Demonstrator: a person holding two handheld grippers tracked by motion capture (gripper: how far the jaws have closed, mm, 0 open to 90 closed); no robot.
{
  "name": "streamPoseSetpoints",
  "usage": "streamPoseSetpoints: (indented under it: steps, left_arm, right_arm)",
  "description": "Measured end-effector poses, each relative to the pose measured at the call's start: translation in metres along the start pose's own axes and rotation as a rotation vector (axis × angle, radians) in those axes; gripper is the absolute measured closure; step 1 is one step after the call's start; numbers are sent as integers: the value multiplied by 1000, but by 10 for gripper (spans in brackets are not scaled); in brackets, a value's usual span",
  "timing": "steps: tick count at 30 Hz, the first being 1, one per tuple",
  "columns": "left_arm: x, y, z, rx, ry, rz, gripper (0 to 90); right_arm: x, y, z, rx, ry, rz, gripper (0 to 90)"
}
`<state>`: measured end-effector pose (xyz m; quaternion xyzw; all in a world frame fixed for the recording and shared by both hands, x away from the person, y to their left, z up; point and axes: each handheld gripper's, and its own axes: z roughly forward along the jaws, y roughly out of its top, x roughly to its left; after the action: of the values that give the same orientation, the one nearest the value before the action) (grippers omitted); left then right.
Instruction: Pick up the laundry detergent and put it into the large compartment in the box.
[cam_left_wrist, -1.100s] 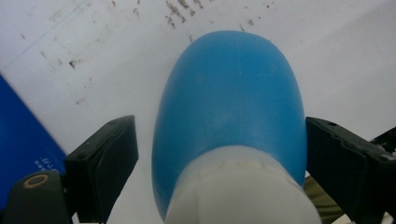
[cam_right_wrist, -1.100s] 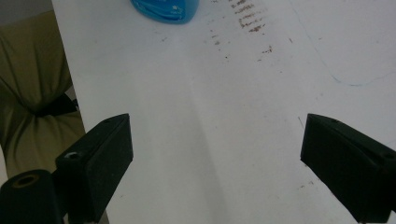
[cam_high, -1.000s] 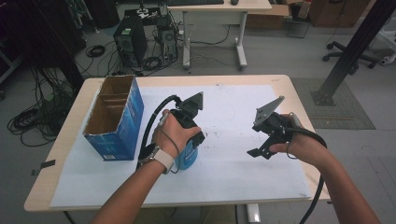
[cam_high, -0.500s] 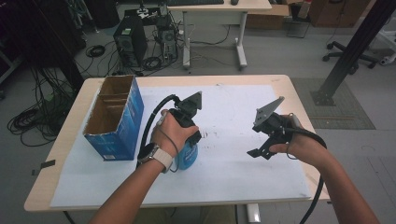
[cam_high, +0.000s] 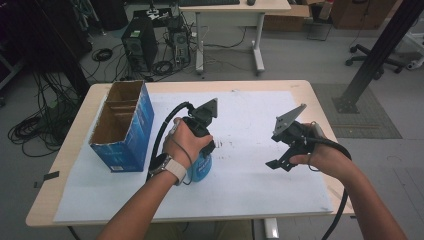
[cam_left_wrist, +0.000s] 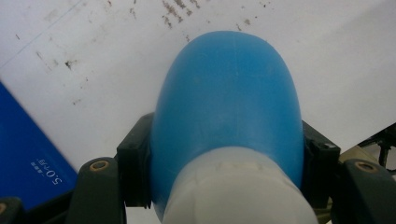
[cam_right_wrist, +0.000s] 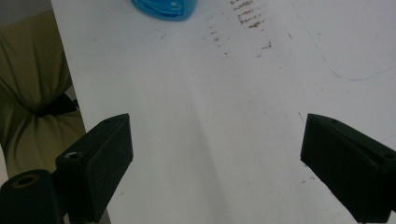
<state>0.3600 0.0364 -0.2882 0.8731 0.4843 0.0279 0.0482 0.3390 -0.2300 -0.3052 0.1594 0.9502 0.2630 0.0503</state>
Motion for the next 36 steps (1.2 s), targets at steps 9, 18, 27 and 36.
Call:
streamPoseSetpoints:
  steps: [9, 18, 27, 36]
  left_arm:
    - [2, 1, -2, 12, -19, -5, 369]
    - [4, 1, -13, 14, -2, -2, 370]
    - [7, -1, -31, 8, 7, -15, 370]
    - [11, -5, -49, -3, 21, -29, 371]
  right_arm:
    - [0, -2, 1, 4, 1, 4, 94]
    - [-1, -3, -1, 3, -1, 7, 94]
    - [0, -1, -2, 4, -2, 5, 94]
    - [1, -1, -2, 2, -3, 2, 94]
